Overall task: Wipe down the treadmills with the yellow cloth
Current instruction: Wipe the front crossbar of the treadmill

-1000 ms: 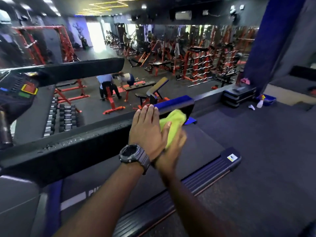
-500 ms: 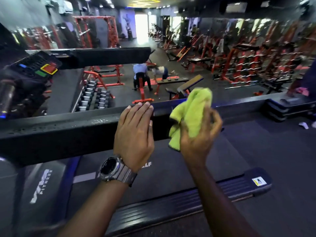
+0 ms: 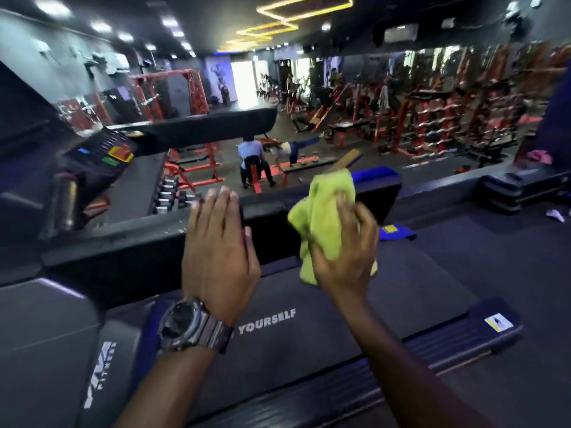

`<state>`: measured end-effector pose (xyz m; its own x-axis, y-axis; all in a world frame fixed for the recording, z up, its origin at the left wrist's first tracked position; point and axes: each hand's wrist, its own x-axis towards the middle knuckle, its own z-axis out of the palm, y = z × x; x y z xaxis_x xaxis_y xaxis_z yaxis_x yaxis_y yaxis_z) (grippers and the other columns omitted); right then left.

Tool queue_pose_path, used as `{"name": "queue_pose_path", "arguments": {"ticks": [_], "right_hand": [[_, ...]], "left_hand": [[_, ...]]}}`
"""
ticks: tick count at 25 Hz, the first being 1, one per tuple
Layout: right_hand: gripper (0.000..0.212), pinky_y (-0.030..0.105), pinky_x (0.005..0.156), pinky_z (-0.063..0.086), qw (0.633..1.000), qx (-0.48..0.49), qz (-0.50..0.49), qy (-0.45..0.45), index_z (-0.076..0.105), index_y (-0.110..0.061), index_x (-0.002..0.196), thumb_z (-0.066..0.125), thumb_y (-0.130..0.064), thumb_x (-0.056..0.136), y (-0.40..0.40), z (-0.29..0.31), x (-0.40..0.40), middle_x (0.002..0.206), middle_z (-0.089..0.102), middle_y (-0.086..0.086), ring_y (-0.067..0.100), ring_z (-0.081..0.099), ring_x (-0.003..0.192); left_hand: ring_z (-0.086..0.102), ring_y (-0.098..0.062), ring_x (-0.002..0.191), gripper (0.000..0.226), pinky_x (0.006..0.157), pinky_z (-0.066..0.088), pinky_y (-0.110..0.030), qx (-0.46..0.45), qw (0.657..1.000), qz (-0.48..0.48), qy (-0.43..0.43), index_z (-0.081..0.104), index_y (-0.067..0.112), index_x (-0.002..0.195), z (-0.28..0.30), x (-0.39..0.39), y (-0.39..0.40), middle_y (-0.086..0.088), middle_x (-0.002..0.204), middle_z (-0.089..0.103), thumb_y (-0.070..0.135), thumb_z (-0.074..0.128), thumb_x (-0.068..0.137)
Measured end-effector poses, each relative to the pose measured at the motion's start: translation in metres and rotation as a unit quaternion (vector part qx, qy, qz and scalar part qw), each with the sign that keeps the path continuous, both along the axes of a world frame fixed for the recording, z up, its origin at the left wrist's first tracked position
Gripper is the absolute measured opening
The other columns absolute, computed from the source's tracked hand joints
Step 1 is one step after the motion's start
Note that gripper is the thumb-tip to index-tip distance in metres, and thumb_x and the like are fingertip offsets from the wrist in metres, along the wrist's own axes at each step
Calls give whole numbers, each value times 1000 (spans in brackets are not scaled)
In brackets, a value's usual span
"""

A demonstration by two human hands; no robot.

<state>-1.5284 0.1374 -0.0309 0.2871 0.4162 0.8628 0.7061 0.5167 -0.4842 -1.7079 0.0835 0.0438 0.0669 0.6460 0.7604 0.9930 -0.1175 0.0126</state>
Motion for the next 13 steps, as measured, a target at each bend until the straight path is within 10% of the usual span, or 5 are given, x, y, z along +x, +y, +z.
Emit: {"name": "queue_pose_path", "arguments": {"ticks": [5, 9, 13], "right_hand": [[75, 47, 103, 41, 981, -62, -13, 183, 49, -17, 142, 62, -26, 69, 14, 44, 15, 131, 47, 13, 35, 49, 119], [74, 43, 98, 43, 995, -32, 50, -86, 46, -25, 140, 64, -29, 68, -19, -7, -7, 131, 46, 11, 31, 48, 115], [75, 46, 102, 42, 982, -64, -12, 176, 49, -21, 141, 61, -25, 67, 10, 34, 13, 130, 48, 12, 34, 49, 116]], "left_hand": [[44, -33, 133, 52, 117, 25, -46, -36, 999, 21, -1, 50, -3, 134, -1, -7, -3, -18, 140, 52, 26, 39, 93], [46, -32, 131, 54, 116, 28, -47, -54, 998, 19, 7, 51, -2, 133, 3, -5, -6, -18, 138, 53, 29, 39, 91], [44, -30, 133, 55, 117, 27, -46, -54, 998, 26, 6, 51, -1, 134, 6, -5, -5, -17, 139, 53, 31, 37, 92]]}}
